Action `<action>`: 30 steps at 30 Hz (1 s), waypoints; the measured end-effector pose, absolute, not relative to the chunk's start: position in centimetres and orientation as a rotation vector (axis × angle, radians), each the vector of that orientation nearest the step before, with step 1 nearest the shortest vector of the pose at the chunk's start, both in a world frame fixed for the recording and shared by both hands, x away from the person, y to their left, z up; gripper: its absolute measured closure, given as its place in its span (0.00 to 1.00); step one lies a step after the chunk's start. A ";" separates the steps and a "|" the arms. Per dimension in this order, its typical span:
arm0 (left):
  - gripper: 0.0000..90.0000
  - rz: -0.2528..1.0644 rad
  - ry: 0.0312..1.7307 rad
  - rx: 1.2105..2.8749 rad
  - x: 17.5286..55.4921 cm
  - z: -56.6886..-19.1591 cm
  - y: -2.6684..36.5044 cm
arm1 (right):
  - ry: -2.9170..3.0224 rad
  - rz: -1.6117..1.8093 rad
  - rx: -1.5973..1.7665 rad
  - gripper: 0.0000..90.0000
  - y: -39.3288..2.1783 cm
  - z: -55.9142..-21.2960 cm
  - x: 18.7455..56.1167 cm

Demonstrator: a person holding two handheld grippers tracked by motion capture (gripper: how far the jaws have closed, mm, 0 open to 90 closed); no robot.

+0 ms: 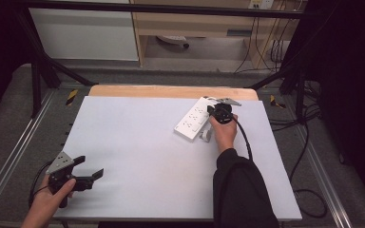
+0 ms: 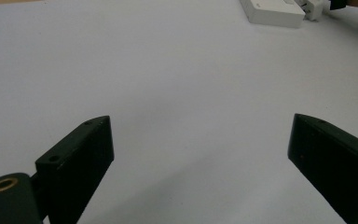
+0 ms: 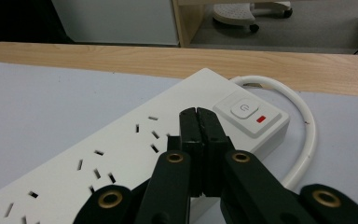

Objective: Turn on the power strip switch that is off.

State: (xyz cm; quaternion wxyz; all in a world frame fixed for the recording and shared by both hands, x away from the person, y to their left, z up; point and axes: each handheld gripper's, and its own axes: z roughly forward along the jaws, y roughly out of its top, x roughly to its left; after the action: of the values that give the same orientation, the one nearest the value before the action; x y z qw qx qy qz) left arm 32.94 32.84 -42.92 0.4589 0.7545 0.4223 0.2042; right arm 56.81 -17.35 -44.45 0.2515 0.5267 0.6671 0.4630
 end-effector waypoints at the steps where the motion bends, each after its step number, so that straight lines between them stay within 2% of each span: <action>1: 0.08 0.503 1.040 1.858 32.9 -42.9 32.8 | 1.817 1.260 1.432 1.00 -17.4 -44.4 56.8; 30: 0.08 0.502 1.042 1.877 32.9 -43.1 32.8 | 1.830 1.313 1.405 0.96 -19.0 -42.0 55.2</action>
State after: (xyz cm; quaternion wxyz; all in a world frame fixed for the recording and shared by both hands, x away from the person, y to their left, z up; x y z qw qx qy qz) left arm 32.92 32.76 -43.07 0.4516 0.7597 0.4215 0.2030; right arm 55.22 -18.96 -42.02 0.2411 0.5137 0.6691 0.4798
